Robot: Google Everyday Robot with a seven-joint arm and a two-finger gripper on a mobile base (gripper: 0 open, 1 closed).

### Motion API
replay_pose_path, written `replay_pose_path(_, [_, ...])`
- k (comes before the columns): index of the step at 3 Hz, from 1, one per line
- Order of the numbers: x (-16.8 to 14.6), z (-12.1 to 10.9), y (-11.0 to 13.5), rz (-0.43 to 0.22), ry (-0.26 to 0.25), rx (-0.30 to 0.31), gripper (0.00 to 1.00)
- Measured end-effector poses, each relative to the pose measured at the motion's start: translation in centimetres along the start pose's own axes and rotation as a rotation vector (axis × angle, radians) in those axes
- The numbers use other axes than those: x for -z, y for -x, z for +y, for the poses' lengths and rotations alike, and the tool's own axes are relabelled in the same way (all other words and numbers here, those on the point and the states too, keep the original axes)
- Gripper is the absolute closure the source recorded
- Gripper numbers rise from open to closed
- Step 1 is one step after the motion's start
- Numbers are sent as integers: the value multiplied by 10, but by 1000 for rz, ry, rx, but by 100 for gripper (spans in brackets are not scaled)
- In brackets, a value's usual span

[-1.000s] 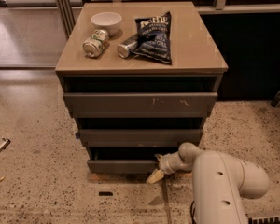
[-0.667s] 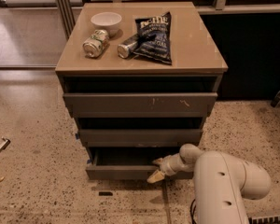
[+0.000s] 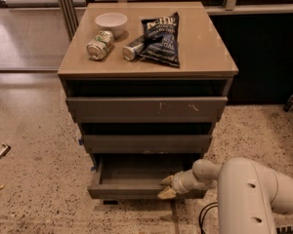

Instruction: Open bottom drawer

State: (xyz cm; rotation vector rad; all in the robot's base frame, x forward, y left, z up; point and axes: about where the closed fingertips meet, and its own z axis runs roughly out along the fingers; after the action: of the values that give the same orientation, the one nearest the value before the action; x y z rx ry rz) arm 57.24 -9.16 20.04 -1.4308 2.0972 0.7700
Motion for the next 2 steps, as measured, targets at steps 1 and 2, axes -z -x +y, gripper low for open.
replay_pose_path(1, [9, 22, -3, 13, 18, 13, 24])
replay_pose_path(2, [28, 50, 9, 20, 60, 51, 0])
